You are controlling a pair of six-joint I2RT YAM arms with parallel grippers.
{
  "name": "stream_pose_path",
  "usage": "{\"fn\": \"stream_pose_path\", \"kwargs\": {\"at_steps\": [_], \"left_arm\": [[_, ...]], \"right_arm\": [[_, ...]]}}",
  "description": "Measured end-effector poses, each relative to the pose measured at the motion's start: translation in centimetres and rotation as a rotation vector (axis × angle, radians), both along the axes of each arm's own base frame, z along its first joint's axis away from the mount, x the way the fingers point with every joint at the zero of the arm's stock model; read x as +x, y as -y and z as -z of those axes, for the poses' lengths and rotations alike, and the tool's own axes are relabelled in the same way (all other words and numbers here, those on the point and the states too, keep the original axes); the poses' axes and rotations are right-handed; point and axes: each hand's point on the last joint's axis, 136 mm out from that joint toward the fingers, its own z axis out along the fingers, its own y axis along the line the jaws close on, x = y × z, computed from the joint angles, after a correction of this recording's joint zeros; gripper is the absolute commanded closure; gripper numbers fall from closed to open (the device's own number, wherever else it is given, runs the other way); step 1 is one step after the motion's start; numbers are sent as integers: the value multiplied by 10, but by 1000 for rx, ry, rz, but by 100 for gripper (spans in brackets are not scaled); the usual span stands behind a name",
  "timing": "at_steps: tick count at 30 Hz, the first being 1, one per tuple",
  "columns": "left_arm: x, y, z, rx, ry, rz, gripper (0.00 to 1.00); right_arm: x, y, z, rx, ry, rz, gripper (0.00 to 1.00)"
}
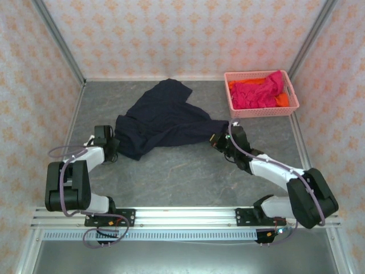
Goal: Fold and stack the t-shirts
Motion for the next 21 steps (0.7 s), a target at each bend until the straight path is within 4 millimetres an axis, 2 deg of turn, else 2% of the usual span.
{"fn": "stream_pose_path", "kwargs": {"at_steps": [3,5,10,12,14,15,17,21], "left_arm": [[7,-3,-27,33,67,15,100],[16,-7,-57,72,129,24,100],[33,-18,-161,181,337,28,100],[34,-19,-197,213,401,31,100],[35,-20,-223,229,444,34,100],[35,-20,-231,235,455,38,100],[33,-19,-230,239,443,44,100],[13,-16,-186,219,304,61,100]], "right_arm": [[1,2,-18,-9,31,-3,100],[5,5,-37,-10,66,-2,100],[19,17,-105,-8,193,16,100],[22,20,-130,-13,242,16,100],[24,21,-146,-19,278,13,100],[24,21,-151,-23,291,9,100],[24,21,-148,-30,283,6,100],[16,20,-116,-32,210,-12,100]]}}
